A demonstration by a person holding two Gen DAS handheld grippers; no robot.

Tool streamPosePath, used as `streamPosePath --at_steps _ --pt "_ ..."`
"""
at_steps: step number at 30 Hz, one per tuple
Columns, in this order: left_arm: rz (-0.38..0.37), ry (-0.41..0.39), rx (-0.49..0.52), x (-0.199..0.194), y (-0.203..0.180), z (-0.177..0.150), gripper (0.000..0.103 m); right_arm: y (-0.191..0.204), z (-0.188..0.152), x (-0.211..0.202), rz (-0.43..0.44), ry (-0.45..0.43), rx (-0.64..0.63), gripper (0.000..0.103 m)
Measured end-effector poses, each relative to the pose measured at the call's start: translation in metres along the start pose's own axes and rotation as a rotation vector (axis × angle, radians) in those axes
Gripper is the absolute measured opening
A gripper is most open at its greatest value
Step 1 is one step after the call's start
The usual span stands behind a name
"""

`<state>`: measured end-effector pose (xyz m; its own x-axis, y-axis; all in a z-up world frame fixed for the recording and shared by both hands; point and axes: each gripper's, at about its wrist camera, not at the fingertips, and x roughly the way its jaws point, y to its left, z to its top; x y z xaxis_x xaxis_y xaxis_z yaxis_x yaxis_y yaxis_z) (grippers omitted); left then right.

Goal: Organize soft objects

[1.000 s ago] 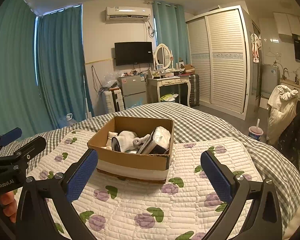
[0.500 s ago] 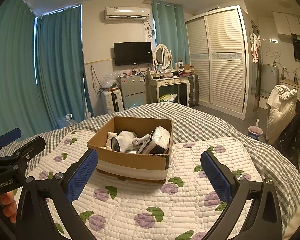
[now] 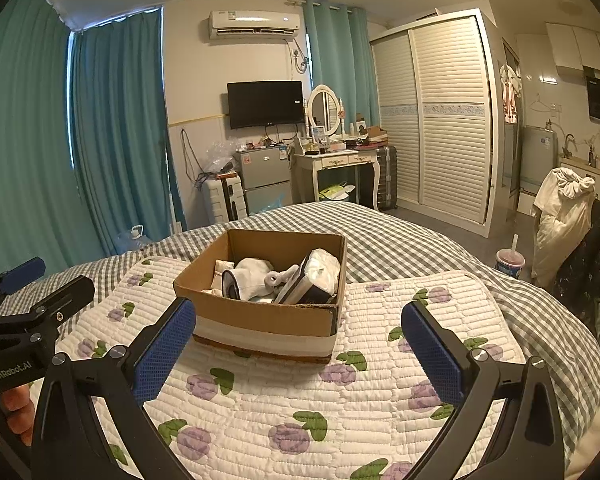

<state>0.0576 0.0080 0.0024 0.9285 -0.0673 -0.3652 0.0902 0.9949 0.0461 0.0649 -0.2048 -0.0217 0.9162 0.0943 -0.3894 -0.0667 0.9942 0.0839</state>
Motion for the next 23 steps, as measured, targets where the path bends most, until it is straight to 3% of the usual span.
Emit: streamPosePath --at_steps 23 --pt "0.001 -0.006 0.0 -0.003 0.0035 0.0002 0.102 0.0024 0.0006 0.0013 -0.002 0.005 0.004 0.103"
